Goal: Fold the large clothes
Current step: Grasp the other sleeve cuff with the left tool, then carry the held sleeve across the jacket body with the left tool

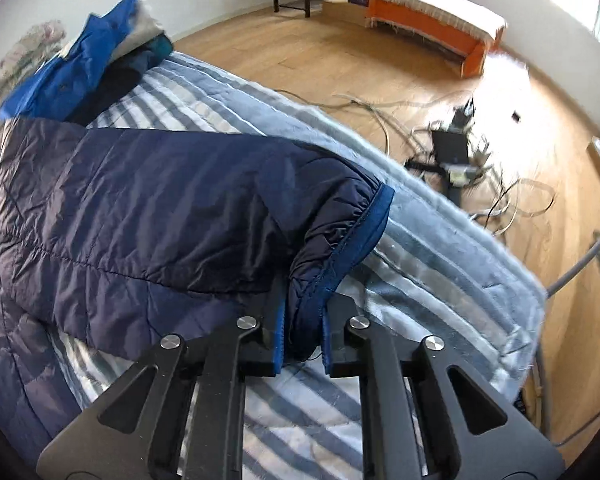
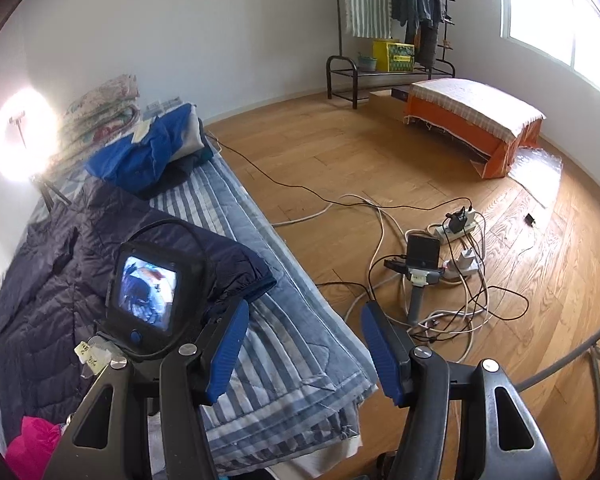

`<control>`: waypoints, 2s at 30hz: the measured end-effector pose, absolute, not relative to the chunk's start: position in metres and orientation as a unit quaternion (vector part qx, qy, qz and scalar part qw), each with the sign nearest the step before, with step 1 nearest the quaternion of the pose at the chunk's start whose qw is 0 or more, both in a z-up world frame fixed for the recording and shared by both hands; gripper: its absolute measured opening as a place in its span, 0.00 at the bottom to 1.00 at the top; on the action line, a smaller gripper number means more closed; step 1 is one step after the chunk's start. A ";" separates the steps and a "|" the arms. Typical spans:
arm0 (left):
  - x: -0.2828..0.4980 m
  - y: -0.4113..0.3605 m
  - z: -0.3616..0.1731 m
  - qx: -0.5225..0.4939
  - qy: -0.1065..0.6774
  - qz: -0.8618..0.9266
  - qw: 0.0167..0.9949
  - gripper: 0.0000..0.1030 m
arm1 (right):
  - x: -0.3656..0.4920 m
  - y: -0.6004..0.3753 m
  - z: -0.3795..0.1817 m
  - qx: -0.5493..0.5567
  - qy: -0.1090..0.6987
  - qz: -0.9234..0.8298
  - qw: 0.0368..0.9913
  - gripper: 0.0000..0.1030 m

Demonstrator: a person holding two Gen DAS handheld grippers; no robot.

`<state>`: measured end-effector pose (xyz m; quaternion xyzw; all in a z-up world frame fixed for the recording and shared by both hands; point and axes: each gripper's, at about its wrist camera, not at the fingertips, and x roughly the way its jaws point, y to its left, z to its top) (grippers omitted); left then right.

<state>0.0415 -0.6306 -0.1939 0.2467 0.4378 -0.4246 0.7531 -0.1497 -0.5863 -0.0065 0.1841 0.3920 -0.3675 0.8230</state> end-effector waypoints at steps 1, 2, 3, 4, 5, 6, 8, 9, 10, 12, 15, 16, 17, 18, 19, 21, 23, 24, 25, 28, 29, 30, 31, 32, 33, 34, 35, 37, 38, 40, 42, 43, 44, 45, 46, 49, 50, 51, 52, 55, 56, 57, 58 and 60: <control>0.045 -0.627 -0.189 0.237 0.440 -0.426 0.754 0.10 | -0.150 -0.587 -0.005 0.185 0.390 -0.367 0.824 0.59; 0.050 -0.619 -0.183 0.223 0.442 -0.427 0.756 0.10 | -0.149 -0.585 -0.004 0.184 0.389 -0.366 0.825 0.59; 0.053 -0.614 -0.177 0.213 0.444 -0.429 0.758 0.10 | -0.148 -0.584 -0.003 0.183 0.389 -0.364 0.826 0.59; 0.058 -0.604 -0.168 0.198 0.445 -0.430 0.760 0.10 | -0.146 -0.582 -0.003 0.181 0.389 -0.363 0.827 0.59; 0.062 -0.597 -0.161 0.187 0.445 -0.431 0.763 0.10 | -0.144 -0.580 -0.003 0.179 0.390 -0.360 0.829 0.59; 0.066 -0.591 -0.154 0.178 0.445 -0.431 0.765 0.09 | -0.142 -0.578 -0.002 0.178 0.390 -0.357 0.830 0.59; 0.078 -0.573 -0.137 0.153 0.445 -0.430 0.770 0.09 | -0.135 -0.571 -0.001 0.172 0.391 -0.350 0.834 0.59; 0.085 -0.560 -0.128 0.137 0.446 -0.429 0.773 0.09 | -0.131 -0.568 0.000 0.169 0.391 -0.346 0.836 0.59; 0.089 -0.552 -0.122 0.126 0.447 -0.428 0.775 0.09 | -0.128 -0.564 0.001 0.166 0.391 -0.342 0.838 0.59; 0.101 -0.529 -0.108 0.105 0.445 -0.422 0.783 0.09 | -0.120 -0.555 0.002 0.160 0.391 -0.334 0.842 0.59; 0.114 -0.497 -0.094 0.082 0.438 -0.409 0.796 0.09 | -0.105 -0.541 0.005 0.154 0.393 -0.319 0.849 0.59; 0.121 -0.484 -0.089 0.069 0.439 -0.404 0.800 0.09 | -0.102 -0.538 0.004 0.153 0.393 -0.315 0.850 0.59; 0.127 -0.475 -0.084 0.058 0.439 -0.400 0.802 0.09 | -0.097 -0.532 0.005 0.151 0.393 -0.309 0.852 0.59; 0.134 -0.460 -0.078 0.045 0.437 -0.394 0.807 0.09 | -0.092 -0.527 0.005 0.148 0.394 -0.306 0.854 0.59; 0.140 -0.451 -0.074 0.038 0.435 -0.389 0.811 0.09 | -0.085 -0.520 0.006 0.144 0.394 -0.299 0.857 0.59; 0.152 -0.424 -0.063 0.019 0.427 -0.374 0.823 0.09 | -0.073 -0.508 0.007 0.136 0.395 -0.288 0.862 0.59; 0.167 -0.401 -0.058 0.002 0.424 -0.361 0.831 0.09 | -0.062 -0.496 0.007 0.130 0.397 -0.277 0.865 0.59; 0.174 -0.386 -0.057 -0.007 0.423 -0.353 0.835 0.09 | -0.056 -0.488 0.007 0.125 0.399 -0.270 0.867 0.59; 0.182 -0.371 -0.056 -0.016 0.422 -0.344 0.839 0.09 | -0.051 -0.484 0.007 0.123 0.400 -0.266 0.868 0.59; 0.207 -0.325 -0.054 -0.039 0.418 -0.309 0.853 0.09 | -0.032 -0.462 0.005 0.111 0.404 -0.247 0.874 0.59; 0.215 -0.311 -0.054 -0.045 0.418 -0.298 0.857 0.09 | -0.026 -0.455 0.004 0.108 0.406 -0.241 0.875 0.59; 0.226 -0.290 -0.056 -0.054 0.418 -0.282 0.862 0.09 | -0.022 -0.451 0.003 0.105 0.407 -0.237 0.876 0.59; 0.235 -0.276 -0.057 -0.062 0.419 -0.270 0.864 0.09 | -0.017 -0.444 0.002 0.101 0.409 -0.231 0.877 0.59; 0.244 -0.261 -0.060 -0.071 0.422 -0.258 0.866 0.09 | -0.010 -0.437 0.001 0.095 0.412 -0.225 0.878 0.59; 0.257 -0.239 -0.065 -0.086 0.427 -0.242 0.867 0.09 | -0.005 -0.430 0.000 0.090 0.413 -0.221 0.879 0.59; 0.265 -0.225 -0.070 -0.094 0.430 -0.230 0.868 0.09 | -0.001 -0.425 -0.001 0.086 0.415 -0.217 0.879 0.59; 0.275 -0.207 -0.075 -0.103 0.433 -0.213 0.870 0.09 | 0.002 -0.421 -0.002 0.082 0.417 -0.214 0.880 0.59; 0.290 -0.178 -0.086 -0.116 0.439 -0.188 0.871 0.09 | 0.009 -0.414 -0.005 0.074 0.422 -0.207 0.880 0.59; 0.299 -0.164 -0.092 -0.120 0.442 -0.174 0.872 0.09 | 0.014 -0.410 -0.007 0.069 0.425 -0.204 0.879 0.59; 0.315 -0.142 -0.101 -0.123 0.446 -0.153 0.873 0.09 | 0.020 -0.406 -0.011 0.063 0.432 -0.199 0.878 0.59; 0.329 -0.121 -0.112 -0.130 0.449 -0.136 0.874 0.09 | 0.026 -0.403 -0.014 0.063 0.437 -0.193 0.876 0.59; 0.335 -0.114 -0.117 -0.133 0.450 -0.131 0.873 0.09 | 0.028 -0.400 -0.015 0.064 0.439 -0.190 0.876 0.59; 0.342 -0.107 -0.122 -0.137 0.452 -0.126 0.872 0.09 | 0.029 -0.399 -0.015 0.064 0.440 -0.187 0.876 0.59; 0.348 -0.102 -0.126 -0.140 0.454 -0.123 0.871 0.09 | 0.030 -0.397 -0.015 0.063 0.440 -0.185 0.876 0.59; 0.354 -0.097 -0.130 -0.141 0.455 -0.119 0.871 0.09 | 0.032 -0.393 -0.016 0.061 0.441 -0.180 0.877 0.59; 0.375 -0.087 -0.138 -0.142 0.457 -0.112 0.871 0.09 | 0.037 -0.383 -0.018 0.049 0.446 -0.171 0.877 0.59; 0.383 -0.084 -0.141 -0.142 0.457 -0.110 0.871 0.09 | 0.039 -0.380 -0.020 0.044 0.448 -0.167 0.877 0.59; 0.392 -0.085 -0.142 -0.141 0.457 -0.110 0.871 0.09 | 0.040 -0.377 -0.021 0.039 0.451 -0.164 0.877 0.59; 0.400 -0.085 -0.142 -0.139 0.455 -0.111 0.873 0.09 | 0.041 -0.374 -0.023 0.034 0.453 -0.161 0.876 0.59; 0.414 -0.079 -0.137 -0.138 0.440 -0.116 0.880 0.09 | 0.044 -0.370 -0.026 0.029 0.460 -0.154 0.874 0.59; 0.421 -0.075 -0.136 -0.138 0.434 -0.113 0.883 0.09 | 0.044 -0.370 -0.027 0.029 0.462 -0.153 0.873 0.59; 0.429 -0.070 -0.138 -0.140 0.432 -0.107 0.884 0.09 | 0.045 -0.370 -0.029 0.031 0.464 -0.153 0.872 0.59; 0.434 -0.067 -0.138 -0.144 0.432 -0.103 0.884 0.09 | 0.046 -0.372 -0.030 0.033 0.466 -0.152 0.871 0.59; 0.450 -0.058 -0.147 -0.154 0.436 -0.095 0.882 0.09 | 0.047 -0.373 -0.031 0.040 0.468 -0.150 0.870 0.59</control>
